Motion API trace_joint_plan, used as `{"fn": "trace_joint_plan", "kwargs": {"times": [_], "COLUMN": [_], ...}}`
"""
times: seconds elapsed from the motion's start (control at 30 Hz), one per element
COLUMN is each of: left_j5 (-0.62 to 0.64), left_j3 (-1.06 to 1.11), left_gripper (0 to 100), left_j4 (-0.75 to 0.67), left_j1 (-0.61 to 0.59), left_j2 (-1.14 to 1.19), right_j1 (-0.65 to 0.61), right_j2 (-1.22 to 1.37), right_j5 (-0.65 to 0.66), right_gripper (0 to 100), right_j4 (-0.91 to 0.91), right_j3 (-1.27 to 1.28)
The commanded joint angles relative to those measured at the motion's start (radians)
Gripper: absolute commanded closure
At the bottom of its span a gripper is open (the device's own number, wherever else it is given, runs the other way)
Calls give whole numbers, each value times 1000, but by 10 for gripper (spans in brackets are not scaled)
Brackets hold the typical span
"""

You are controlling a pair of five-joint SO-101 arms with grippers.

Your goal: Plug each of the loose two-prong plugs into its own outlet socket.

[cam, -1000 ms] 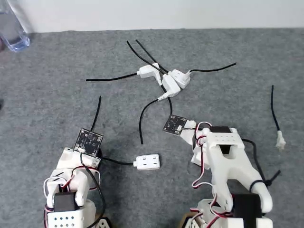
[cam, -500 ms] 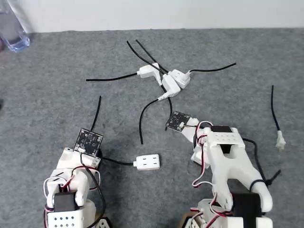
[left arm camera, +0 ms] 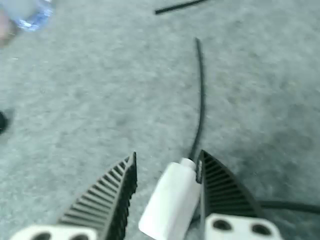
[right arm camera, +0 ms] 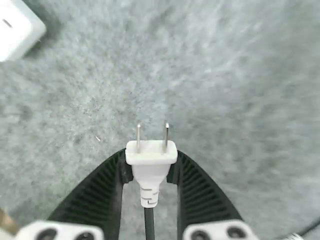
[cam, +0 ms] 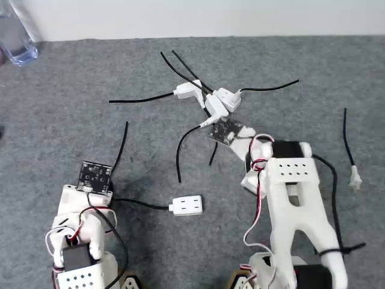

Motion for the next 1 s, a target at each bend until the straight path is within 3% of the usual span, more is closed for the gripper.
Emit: {"fn": "trace_joint_plan", "kwargs": {"times": [0.0, 0.23, 0.47, 0.57, 0.7, 0.97], "left_j5": [9, 114, 267, 385, 431, 474], "left_j3": [-39, -82, -183, -223, -248, -225], "left_gripper": [810, 810, 817, 847, 847, 848], "left_j4": [-32, -28, -35, -34, -31, -20], "left_j1": [-17, -17, -43, -68, -34, 138], "left_j2": [-5, -5, -5, -5, -5, -5], "right_j1": [-38, -139, -185, -186, -194, -226], "right_j2": [-48, -45, -7, 5, -7, -102], "right_j5": [-25, -77, -109, -6, 173, 230], "right_gripper": [990, 990, 990, 990, 990, 990], "right_j4": [147, 352, 415, 435, 443, 441], "right_j3": [-158, -371, -443, -437, -420, -425]}}
